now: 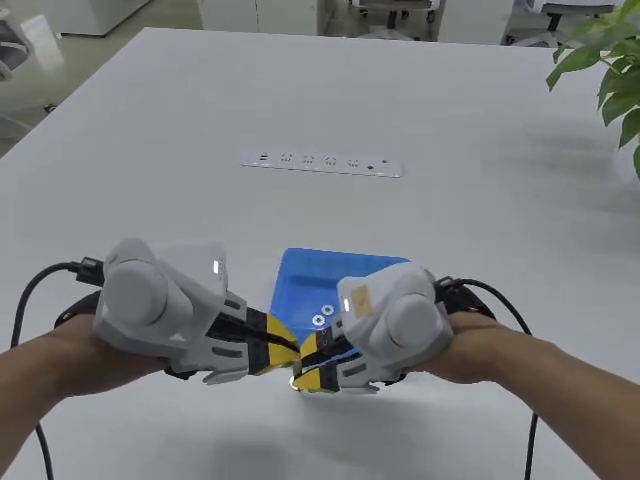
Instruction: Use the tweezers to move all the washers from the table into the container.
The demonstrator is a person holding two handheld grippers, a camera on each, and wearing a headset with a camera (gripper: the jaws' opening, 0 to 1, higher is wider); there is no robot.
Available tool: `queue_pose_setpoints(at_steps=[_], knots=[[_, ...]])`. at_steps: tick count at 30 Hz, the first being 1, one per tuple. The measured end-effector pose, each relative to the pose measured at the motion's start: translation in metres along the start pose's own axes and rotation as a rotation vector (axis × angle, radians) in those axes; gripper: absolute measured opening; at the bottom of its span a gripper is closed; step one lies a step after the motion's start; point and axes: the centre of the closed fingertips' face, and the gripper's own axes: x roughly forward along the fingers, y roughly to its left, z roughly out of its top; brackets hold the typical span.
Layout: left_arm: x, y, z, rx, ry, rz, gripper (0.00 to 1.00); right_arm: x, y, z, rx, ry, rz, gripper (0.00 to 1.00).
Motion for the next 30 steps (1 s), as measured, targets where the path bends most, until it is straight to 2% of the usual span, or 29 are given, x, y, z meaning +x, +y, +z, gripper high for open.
queue_pose_setpoints(at_steps=[16, 22, 30], knots=[[-0.002, 0.0, 0.001, -0.024, -0.002, 0.012, 0.06, 0.0, 0.0, 0.001, 0.03, 0.005, -0.001, 0.09], [-0.009, 0.002, 0.007, -0.067, -0.036, 0.032, 0.1, -0.004, 0.001, 0.008, 0.032, -0.006, -0.004, 0.09], [-0.018, 0.003, 0.014, -0.121, -0.101, 0.058, 0.26, -0.011, 0.001, 0.017, 0.023, -0.007, -0.01, 0.09]])
